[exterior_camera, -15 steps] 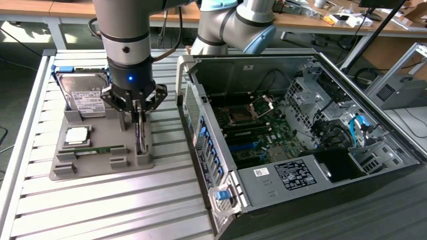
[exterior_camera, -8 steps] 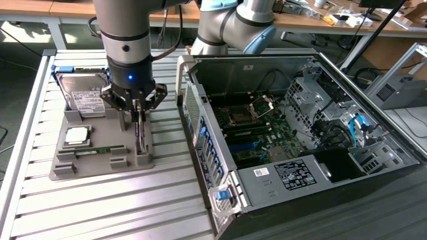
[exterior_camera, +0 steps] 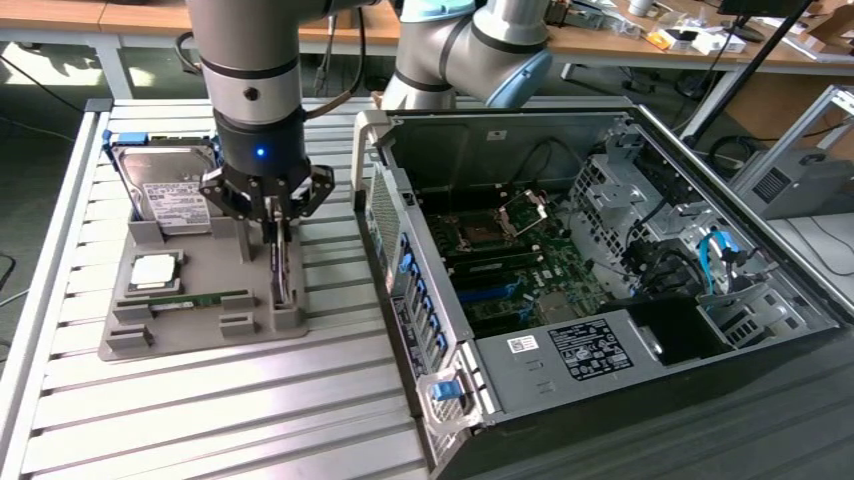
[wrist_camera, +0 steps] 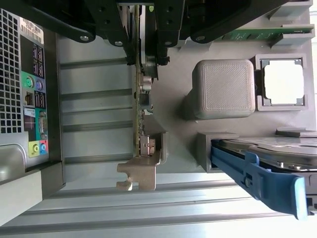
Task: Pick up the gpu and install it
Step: 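Pick up the gpu and move the gpu toward the slot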
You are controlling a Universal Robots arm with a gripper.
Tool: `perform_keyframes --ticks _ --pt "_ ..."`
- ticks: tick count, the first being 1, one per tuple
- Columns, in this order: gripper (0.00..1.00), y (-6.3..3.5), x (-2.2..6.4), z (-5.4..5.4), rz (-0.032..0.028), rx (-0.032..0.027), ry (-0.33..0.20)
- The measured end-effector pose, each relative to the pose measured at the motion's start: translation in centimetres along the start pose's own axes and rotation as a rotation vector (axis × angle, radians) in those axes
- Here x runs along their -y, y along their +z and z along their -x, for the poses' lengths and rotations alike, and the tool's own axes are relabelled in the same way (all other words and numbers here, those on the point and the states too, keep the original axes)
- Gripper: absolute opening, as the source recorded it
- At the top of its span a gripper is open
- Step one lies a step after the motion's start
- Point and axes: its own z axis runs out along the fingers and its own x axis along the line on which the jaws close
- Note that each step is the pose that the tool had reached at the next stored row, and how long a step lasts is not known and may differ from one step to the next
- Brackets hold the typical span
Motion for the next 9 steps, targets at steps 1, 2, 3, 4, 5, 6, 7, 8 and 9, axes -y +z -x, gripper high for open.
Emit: perform_keyframes --ticks 1,2,3,4,5,6,7,8,9 --pt "0.27 -0.02 0.00 0.00 0.0000 0.0000 0.000" --pt "0.27 -0.04 0.00 0.00 0.0000 0.0000 0.000" --pt "0.27 -0.07 0.00 0.00 -0.0001 0.0000 0.000" --pt "0.27 -0.10 0.00 0.00 0.0000 0.0000 0.000" --pt "0.27 -0.12 0.00 0.00 0.0000 0.0000 0.000" --pt "0.27 -0.15 0.00 0.00 -0.0001 0.0000 0.000" --pt "0.27 -0.18 0.00 0.00 0.0000 0.0001 0.000" --pt "0.27 -0.20 0.00 0.01 0.0000 0.0000 0.000" --pt "0.27 -0.23 0.00 0.01 0.0000 0.0000 0.000"
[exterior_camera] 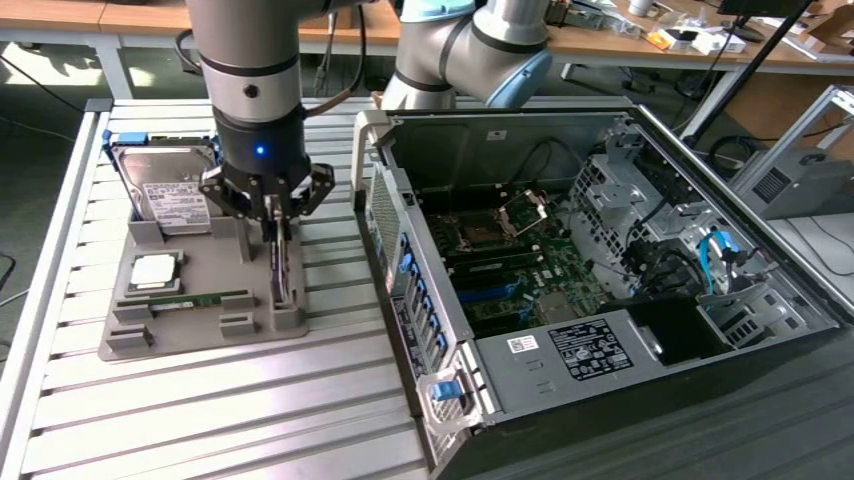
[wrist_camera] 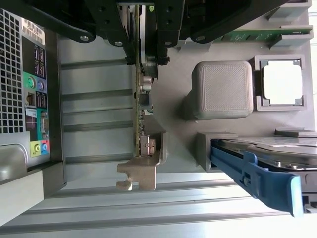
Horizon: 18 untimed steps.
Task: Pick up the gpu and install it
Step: 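Pick up the gpu and move the gpu toward the slot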
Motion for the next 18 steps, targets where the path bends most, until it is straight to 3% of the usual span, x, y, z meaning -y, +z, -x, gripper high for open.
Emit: perform_keyframes --ticks 18 --pt "0.27 -0.49 -0.01 0.01 0.0000 0.0000 0.000"
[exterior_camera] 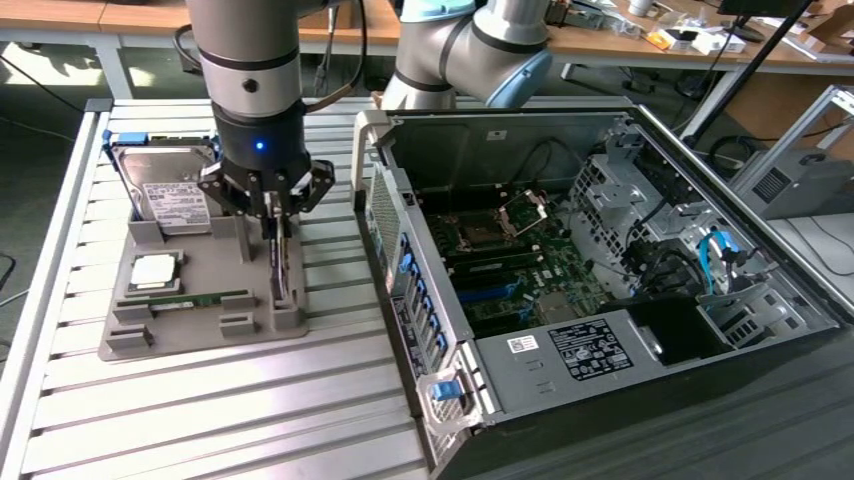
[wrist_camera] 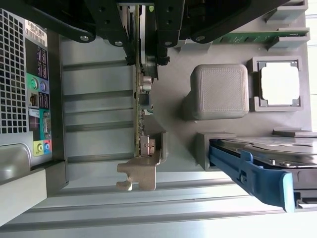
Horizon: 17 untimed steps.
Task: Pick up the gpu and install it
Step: 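Pick up the gpu and move the gpu toward the slot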
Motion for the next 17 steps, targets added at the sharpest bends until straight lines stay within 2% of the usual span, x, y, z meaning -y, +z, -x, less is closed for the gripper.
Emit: perform_keyframes --ticks 17 --pt "0.27 -0.53 -0.01 0.01 0.0000 0.0000 0.000"
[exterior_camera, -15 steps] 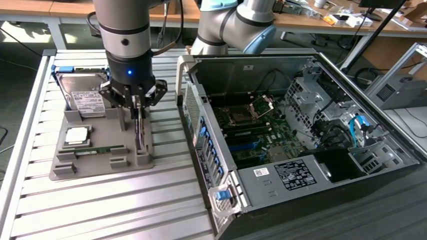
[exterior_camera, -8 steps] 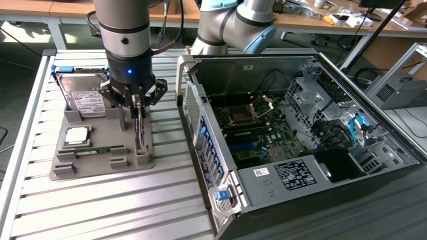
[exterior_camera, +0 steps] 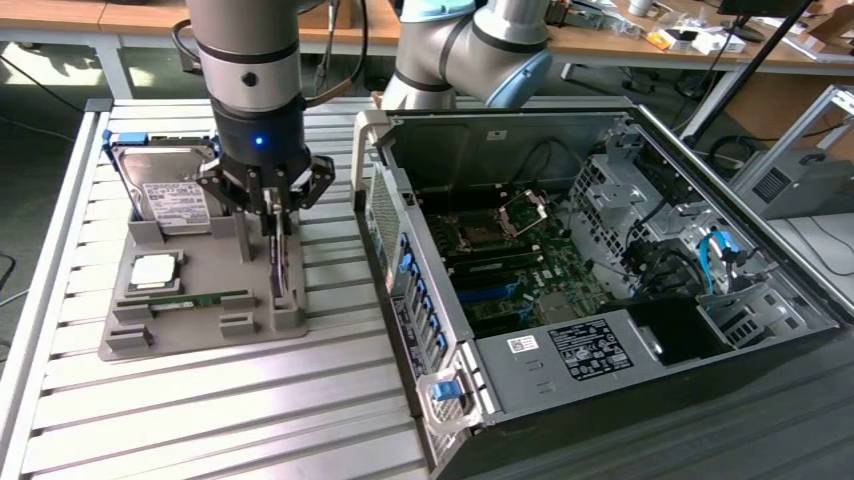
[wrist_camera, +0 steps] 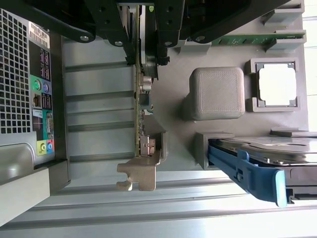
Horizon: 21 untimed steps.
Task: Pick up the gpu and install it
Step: 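Pick up the gpu and move the gpu toward the slot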
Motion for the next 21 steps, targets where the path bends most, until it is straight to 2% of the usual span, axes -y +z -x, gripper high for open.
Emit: perform_keyframes --ticks 21 --pt "0.27 -0.77 -0.01 0.02 0.0000 0.0000 0.000"
